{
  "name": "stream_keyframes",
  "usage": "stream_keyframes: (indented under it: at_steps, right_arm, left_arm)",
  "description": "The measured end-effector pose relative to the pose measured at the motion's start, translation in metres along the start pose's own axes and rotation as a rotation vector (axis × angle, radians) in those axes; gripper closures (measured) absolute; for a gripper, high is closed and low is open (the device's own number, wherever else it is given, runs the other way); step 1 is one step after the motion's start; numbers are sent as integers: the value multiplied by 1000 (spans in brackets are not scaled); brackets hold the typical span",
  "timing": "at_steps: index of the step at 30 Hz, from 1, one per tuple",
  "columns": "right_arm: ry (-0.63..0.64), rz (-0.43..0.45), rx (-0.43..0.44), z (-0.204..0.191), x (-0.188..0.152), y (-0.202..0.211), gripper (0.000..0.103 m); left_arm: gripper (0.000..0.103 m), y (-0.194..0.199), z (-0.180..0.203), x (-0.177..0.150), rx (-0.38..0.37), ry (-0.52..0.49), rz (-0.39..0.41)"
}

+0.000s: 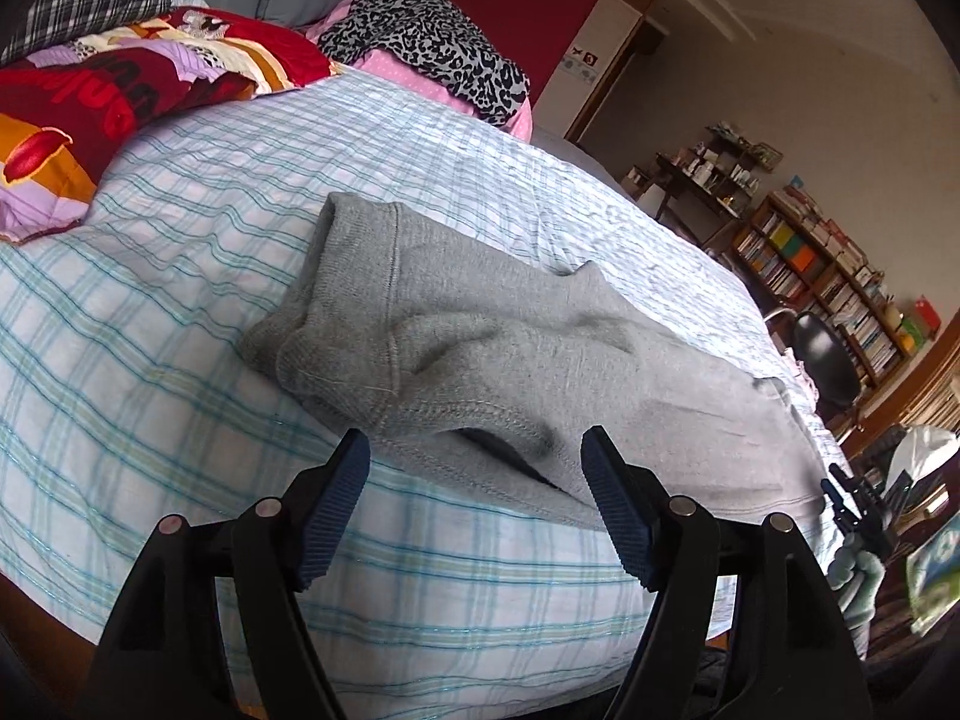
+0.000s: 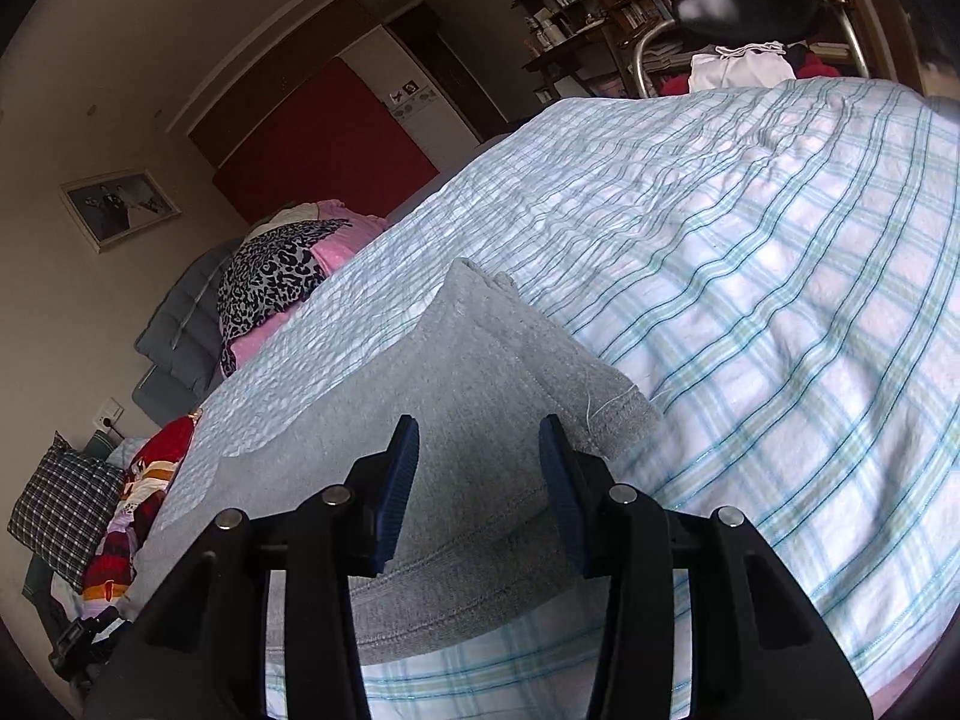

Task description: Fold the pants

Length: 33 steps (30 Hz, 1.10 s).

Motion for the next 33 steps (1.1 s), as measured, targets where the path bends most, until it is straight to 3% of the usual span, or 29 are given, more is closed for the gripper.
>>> stream_keyframes:
  at_steps: [7, 11, 13, 20, 22, 25, 26, 27, 28, 33]
  right_arm:
    - [46, -2, -36, -3, -2, -3, 84]
    - [56, 7, -46, -2, -2, -1, 95]
    - [71, 23, -56, -4, 1, 3, 98]
    - [115, 112, -75, -18, 21, 42, 101]
    - [118, 107, -75, -19, 19, 46, 101]
    - [71, 50, -43, -11, 6, 38, 100]
    - [31, 22, -46, -5, 1, 33, 94]
    - [-11, 4, -52, 2, -4, 30, 81]
    - [-49, -3, -55, 10, -9, 27, 77]
    - [-112, 0, -22, 23, -15, 20, 77]
  left_arm:
    - [34, -15, -13, 24, -22, 218, -6]
    - [74, -18, -20, 37, -2, 275, 6]
    - [82, -19, -22, 42, -2, 289, 6]
    - [87, 6, -15, 60, 48, 171, 107]
    - [87, 6, -22, 60, 32, 181, 91]
    - [87, -7, -33, 51, 92, 173, 56]
    - [87, -12, -38, 47, 108, 173, 46]
    - [87, -16, -42, 45, 113, 178, 41]
    - [87, -17, -45, 42, 109, 184, 41]
    - [87, -17, -44, 39, 114, 168, 54]
Point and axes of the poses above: each gripper's, at about its wrist camera, not at the fingertips, and y roughly against the way its jaws point, z to its right, x to its top, the point moved 5 cm from there along -y, roughly the way its jaws point, and after that the axes turned 14 degrees about y, right-handed, at the moved point
